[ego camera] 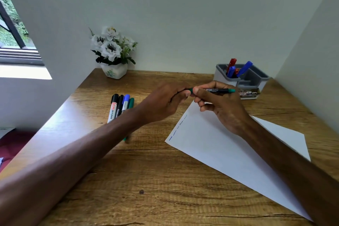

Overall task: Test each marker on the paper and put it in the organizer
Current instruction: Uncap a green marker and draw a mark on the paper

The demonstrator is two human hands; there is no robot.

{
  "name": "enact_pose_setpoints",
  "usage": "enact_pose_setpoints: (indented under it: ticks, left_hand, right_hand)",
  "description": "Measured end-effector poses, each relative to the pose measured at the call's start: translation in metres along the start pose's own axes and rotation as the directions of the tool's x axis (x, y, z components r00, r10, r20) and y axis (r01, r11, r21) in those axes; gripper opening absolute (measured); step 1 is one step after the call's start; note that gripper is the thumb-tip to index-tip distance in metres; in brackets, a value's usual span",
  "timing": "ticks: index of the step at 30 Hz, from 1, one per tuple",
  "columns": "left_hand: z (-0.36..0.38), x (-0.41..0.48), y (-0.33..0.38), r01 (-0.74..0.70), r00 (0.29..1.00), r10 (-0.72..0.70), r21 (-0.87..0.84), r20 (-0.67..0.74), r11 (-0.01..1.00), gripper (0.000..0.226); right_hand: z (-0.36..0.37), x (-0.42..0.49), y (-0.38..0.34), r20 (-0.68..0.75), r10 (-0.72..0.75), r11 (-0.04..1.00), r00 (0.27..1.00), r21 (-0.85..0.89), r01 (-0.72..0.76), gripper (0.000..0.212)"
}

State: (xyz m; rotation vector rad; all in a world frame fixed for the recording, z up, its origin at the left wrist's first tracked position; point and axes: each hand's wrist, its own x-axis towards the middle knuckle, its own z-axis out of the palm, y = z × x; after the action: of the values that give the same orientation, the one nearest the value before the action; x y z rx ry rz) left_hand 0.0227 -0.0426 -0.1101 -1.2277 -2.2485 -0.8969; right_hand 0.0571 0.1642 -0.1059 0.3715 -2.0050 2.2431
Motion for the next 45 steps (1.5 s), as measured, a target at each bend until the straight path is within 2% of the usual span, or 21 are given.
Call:
enact_pose_setpoints:
  ticks: [2, 5, 7, 8, 10, 13, 16, 19, 21, 23, 25, 27, 30, 33, 37, 41, 43, 45]
  left_hand:
    - [0.001, 0.001, 0.0, -0.003, 1.0, 0.003, -0.005, 0.012, 1.0, 0.023]
    - [0.001, 0.001, -0.006, 0.052, 0.997, -0.049, -0.047, 0.063, 0.998, 0.024]
    - [0.001, 0.002, -0.009, 0.191, 0.981, -0.186, -0.155, 0.046, 0.969, 0.019]
    - [-0.001, 0.001, -0.011, 0.268, 0.961, -0.275, -0.245, 0.006, 0.932, 0.014]
    - [-0.004, 0.002, -0.014, 0.332, 0.913, -0.403, -0.457, -0.064, 0.825, 0.008]
    - [-0.007, 0.004, -0.012, 0.316, 0.869, -0.484, -0.638, -0.102, 0.702, 0.01]
    - [-0.002, 0.007, -0.005, 0.277, 0.871, -0.479, -0.696, -0.109, 0.662, 0.007]
    - [0.004, 0.007, 0.0, 0.269, 0.888, -0.45, -0.685, -0.096, 0.677, 0.017]
    - [0.009, 0.003, -0.002, 0.315, 0.883, -0.465, -0.66, -0.058, 0.682, 0.026]
    - [0.015, -0.002, -0.006, 0.399, 0.872, -0.49, -0.593, 0.008, 0.699, 0.026]
    - [0.022, -0.005, -0.01, 0.47, 0.868, -0.487, -0.469, 0.094, 0.747, 0.023]
    - [0.026, -0.005, -0.009, 0.459, 0.889, -0.43, -0.335, 0.16, 0.823, 0.027]
    - [0.029, -0.005, -0.007, 0.409, 0.908, -0.371, -0.219, 0.193, 0.886, 0.03]
    - [0.032, -0.006, -0.007, 0.381, 0.915, -0.35, -0.144, 0.2, 0.913, 0.031]
    - [0.034, -0.006, -0.006, 0.378, 0.916, -0.347, -0.138, 0.203, 0.916, 0.031]
    - [0.034, -0.006, -0.007, 0.375, 0.915, -0.343, -0.136, 0.211, 0.917, 0.03]
    - [0.033, -0.006, -0.007, 0.368, 0.918, -0.335, -0.143, 0.213, 0.919, 0.029]
    - [0.033, -0.006, -0.007, 0.368, 0.919, -0.333, -0.153, 0.213, 0.917, 0.03]
  right_hand:
    - [-0.002, 0.0, -0.001, 0.003, 0.008, 1.0, 1.0, -0.009, -0.008, 0.035]
    - [-0.006, 0.0, -0.003, 0.021, 0.006, 0.998, 1.0, -0.058, -0.004, 0.032]
    - [-0.009, 0.002, -0.006, 0.036, -0.014, 0.995, 0.999, -0.094, 0.018, 0.028]
    - [-0.01, 0.002, -0.006, 0.039, -0.018, 0.995, 0.999, -0.098, 0.022, 0.028]
    - [-0.012, 0.003, -0.006, 0.037, -0.021, 0.992, 0.999, -0.124, 0.025, 0.027]
    - [-0.012, 0.005, -0.001, 0.052, -0.072, 0.935, 0.996, -0.344, 0.085, 0.027]
    - [-0.01, 0.009, 0.005, 0.069, -0.197, 0.73, 0.978, -0.656, 0.193, 0.028]
    - [-0.013, 0.01, -0.003, 0.123, -0.307, 0.555, 0.944, -0.783, 0.283, 0.026]
    - [-0.016, 0.011, -0.015, 0.091, -0.386, 0.531, 0.918, -0.792, 0.302, 0.022]
    - [-0.018, 0.011, -0.03, 0.009, -0.457, 0.566, 0.89, -0.768, 0.298, 0.027]
    - [-0.022, 0.01, -0.045, -0.084, -0.517, 0.607, 0.852, -0.737, 0.296, 0.05]
    - [-0.027, 0.008, -0.056, -0.131, -0.56, 0.621, 0.818, -0.719, 0.31, 0.075]
    - [-0.033, 0.005, -0.066, -0.132, -0.609, 0.609, 0.782, -0.71, 0.354, 0.092]
    - [-0.039, 0.006, -0.07, -0.141, -0.668, 0.57, 0.731, -0.728, 0.381, 0.087]
    - [-0.044, 0.004, -0.076, -0.2, -0.761, 0.531, 0.617, -0.739, 0.415, 0.078]
    - [-0.046, 0.008, -0.076, -0.23, -0.812, 0.507, 0.536, -0.733, 0.454, 0.071]
    - [-0.049, 0.011, -0.073, -0.233, -0.814, 0.501, 0.533, -0.746, 0.439, 0.069]
    - [-0.051, 0.014, -0.068, -0.228, -0.79, 0.508, 0.568, -0.763, 0.399, 0.068]
